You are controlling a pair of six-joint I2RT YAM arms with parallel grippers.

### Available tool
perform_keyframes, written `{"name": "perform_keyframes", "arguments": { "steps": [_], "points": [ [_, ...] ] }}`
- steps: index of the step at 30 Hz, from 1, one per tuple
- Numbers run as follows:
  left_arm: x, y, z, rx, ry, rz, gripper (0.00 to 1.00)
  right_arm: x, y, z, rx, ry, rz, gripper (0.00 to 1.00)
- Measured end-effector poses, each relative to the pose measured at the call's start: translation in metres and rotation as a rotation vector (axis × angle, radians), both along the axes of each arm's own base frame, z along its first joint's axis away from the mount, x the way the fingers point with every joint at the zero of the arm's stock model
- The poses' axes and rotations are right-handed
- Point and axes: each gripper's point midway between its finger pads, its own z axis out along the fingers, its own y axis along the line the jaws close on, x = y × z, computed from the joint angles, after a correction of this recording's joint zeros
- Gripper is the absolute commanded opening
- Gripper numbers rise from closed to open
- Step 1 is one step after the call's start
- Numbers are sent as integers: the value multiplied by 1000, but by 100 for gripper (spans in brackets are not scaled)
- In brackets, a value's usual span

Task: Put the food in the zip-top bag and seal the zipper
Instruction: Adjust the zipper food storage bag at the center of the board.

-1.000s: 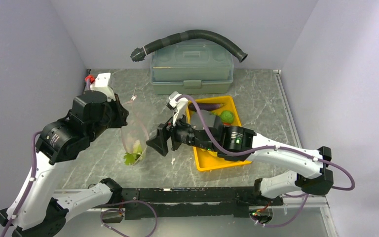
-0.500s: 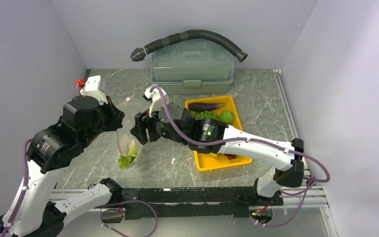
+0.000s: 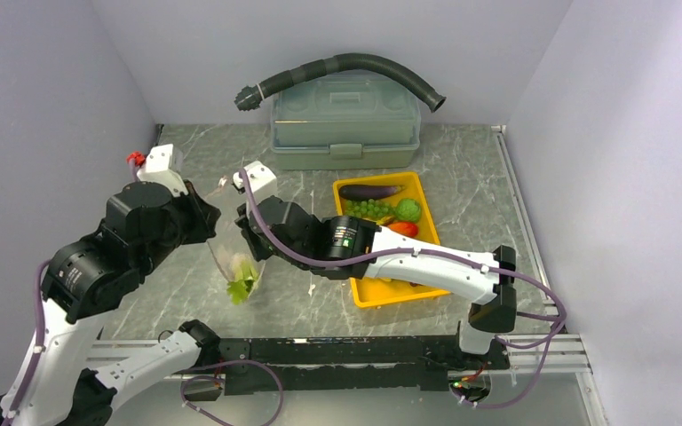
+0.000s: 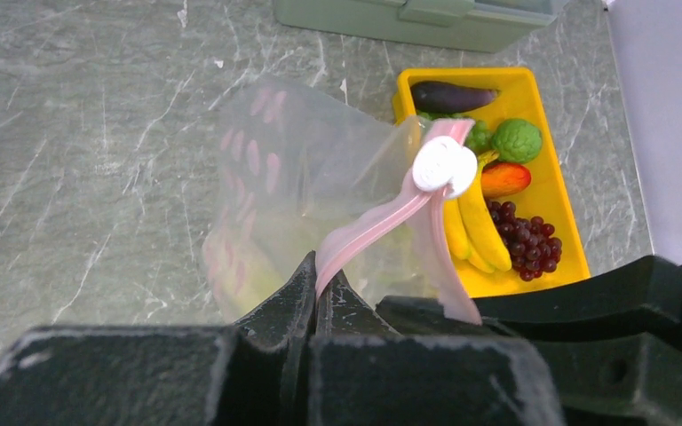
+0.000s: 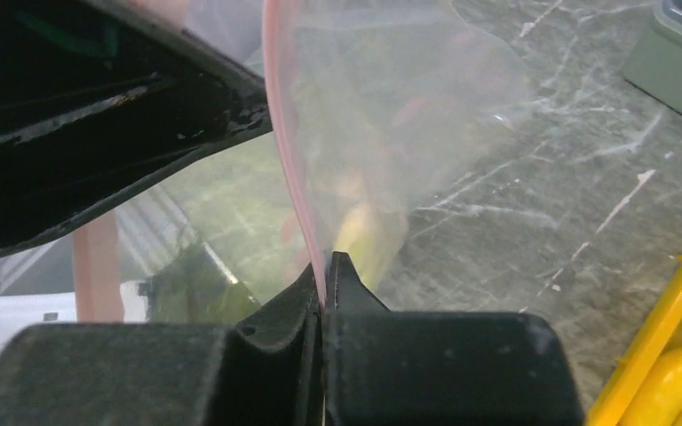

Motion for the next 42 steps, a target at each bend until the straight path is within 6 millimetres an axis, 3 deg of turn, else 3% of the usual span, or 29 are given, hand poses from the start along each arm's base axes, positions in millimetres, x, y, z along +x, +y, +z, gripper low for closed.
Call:
{"name": "perform_keyframes", "arguments": {
  "steps": [3, 8, 11, 14, 20, 26, 34, 38, 42],
  "points": [
    [-3, 1, -7, 12, 19, -5, 1, 5, -7, -3, -26, -13, -34, 0],
    [-10, 4, -11, 32, 35, -25, 35, 7, -13, -6, -58, -23, -49, 0],
    [-14, 2, -14, 40, 47, -55, 47, 6, -19, -3, -85, -29, -44, 0],
    [-20, -1, -20, 48, 79, -85, 52, 7, -21, 12, -76, -43, -42, 0],
    [-30, -6, -28, 42, 126, -135, 53, 7, -23, 26, -60, -57, -42, 0],
    [-36, -10, -36, 23, 161, -155, 52, 11, -21, 11, -103, -57, -59, 0],
    [-41, -14, -64, 18, 243, -151, 46, 19, -16, -11, -156, -60, -97, 0],
    [-43, -13, -67, 13, 255, -143, 41, 22, -16, -14, -162, -61, -120, 0],
    [-45, -12, -68, 7, 259, -137, 28, 27, -18, -13, -156, -60, -143, 0]
  ]
}}
